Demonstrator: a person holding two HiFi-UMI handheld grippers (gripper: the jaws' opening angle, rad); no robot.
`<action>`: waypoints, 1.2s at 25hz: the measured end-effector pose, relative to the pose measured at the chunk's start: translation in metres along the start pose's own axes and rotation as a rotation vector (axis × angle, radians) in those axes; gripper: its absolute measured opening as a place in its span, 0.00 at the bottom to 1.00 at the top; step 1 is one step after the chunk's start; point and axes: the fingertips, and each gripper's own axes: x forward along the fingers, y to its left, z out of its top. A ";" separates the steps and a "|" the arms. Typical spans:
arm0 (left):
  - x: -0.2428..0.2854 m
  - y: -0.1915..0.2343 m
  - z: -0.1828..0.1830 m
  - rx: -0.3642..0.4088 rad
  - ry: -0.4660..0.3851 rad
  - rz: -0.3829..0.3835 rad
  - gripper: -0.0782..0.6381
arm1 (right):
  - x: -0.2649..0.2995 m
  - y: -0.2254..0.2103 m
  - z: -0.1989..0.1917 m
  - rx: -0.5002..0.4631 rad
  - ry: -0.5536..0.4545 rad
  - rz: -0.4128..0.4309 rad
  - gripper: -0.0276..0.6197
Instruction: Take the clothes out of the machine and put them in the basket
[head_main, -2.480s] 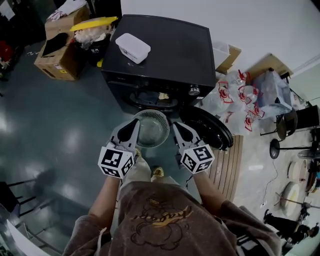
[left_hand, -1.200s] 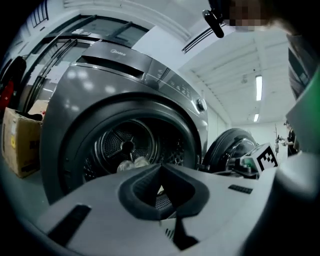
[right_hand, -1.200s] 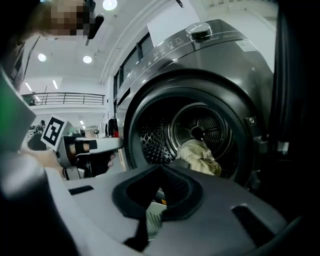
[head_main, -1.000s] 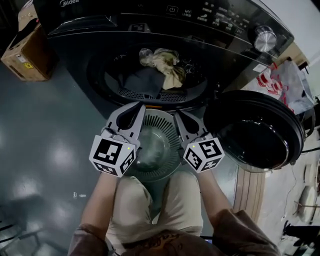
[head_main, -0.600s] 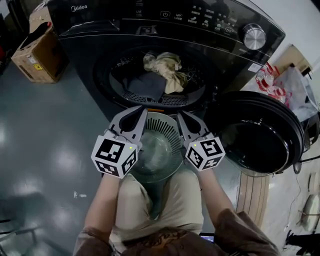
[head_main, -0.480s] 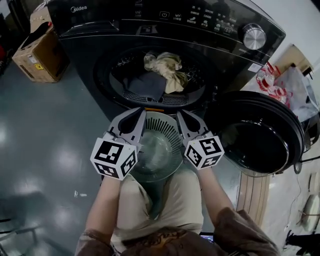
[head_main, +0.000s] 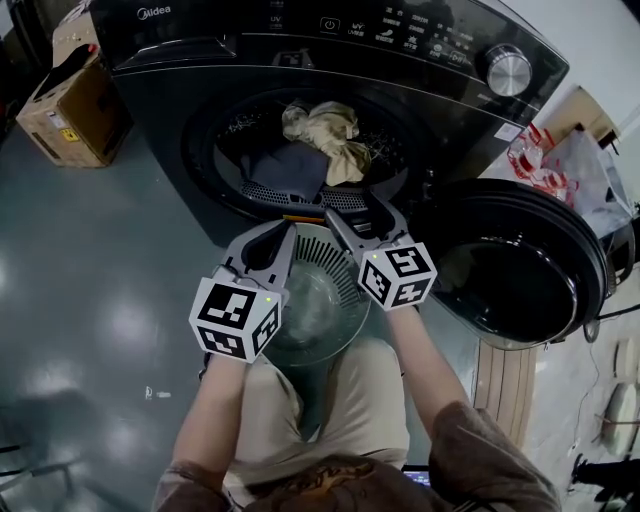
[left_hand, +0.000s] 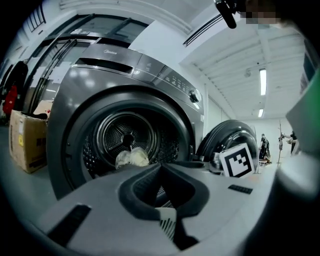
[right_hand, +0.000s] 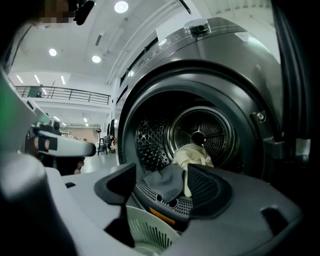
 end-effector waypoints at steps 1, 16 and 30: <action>0.000 0.001 0.000 0.001 0.001 -0.003 0.12 | 0.007 -0.003 0.001 0.005 -0.001 -0.004 0.54; 0.005 0.021 -0.012 0.002 0.026 -0.011 0.12 | 0.129 -0.063 0.012 -0.041 0.063 -0.138 0.56; 0.006 0.038 -0.020 -0.051 0.031 0.002 0.12 | 0.185 -0.095 -0.025 -0.128 0.242 -0.221 0.46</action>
